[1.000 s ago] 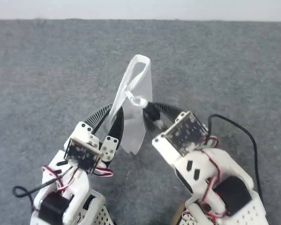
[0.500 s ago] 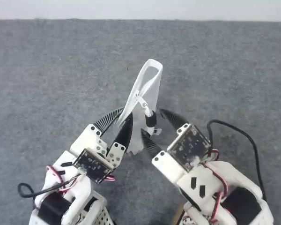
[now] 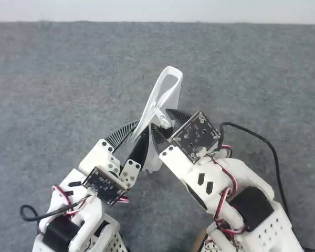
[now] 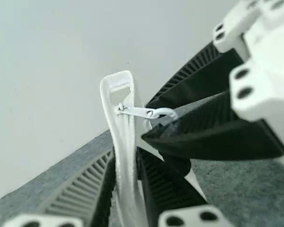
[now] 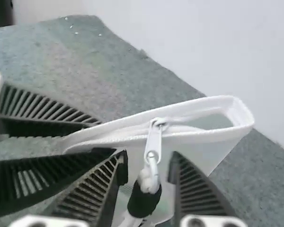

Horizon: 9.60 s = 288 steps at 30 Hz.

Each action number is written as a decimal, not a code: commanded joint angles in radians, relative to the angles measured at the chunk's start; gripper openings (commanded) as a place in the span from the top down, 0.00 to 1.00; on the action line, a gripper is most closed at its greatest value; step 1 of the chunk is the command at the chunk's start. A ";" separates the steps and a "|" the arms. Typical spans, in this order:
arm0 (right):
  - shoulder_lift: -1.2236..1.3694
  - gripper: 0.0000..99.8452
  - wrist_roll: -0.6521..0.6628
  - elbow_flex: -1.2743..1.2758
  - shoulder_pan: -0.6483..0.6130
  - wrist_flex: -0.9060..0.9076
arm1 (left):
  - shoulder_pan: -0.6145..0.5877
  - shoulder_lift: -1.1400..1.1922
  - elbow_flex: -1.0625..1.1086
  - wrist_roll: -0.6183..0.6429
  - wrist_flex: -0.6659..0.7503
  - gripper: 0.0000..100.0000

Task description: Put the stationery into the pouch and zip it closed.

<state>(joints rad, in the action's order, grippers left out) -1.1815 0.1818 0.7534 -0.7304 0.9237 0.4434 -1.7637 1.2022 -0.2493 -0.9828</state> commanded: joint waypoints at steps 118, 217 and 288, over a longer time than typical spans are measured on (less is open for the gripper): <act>0.858 0.99 -0.068 -0.609 0.535 -0.341 | -0.006 -0.002 0.018 0.012 -0.040 0.99; -0.633 0.99 -0.061 0.930 0.651 0.274 | -0.534 -0.002 0.426 0.253 0.081 0.95; -0.633 0.99 -0.061 0.930 0.756 0.383 | -0.540 -0.002 0.486 0.250 -0.195 0.95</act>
<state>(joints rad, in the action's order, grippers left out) -1.7998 0.1250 1.6617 0.0123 1.2965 -0.0936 -1.7530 1.7008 -0.0100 -1.1745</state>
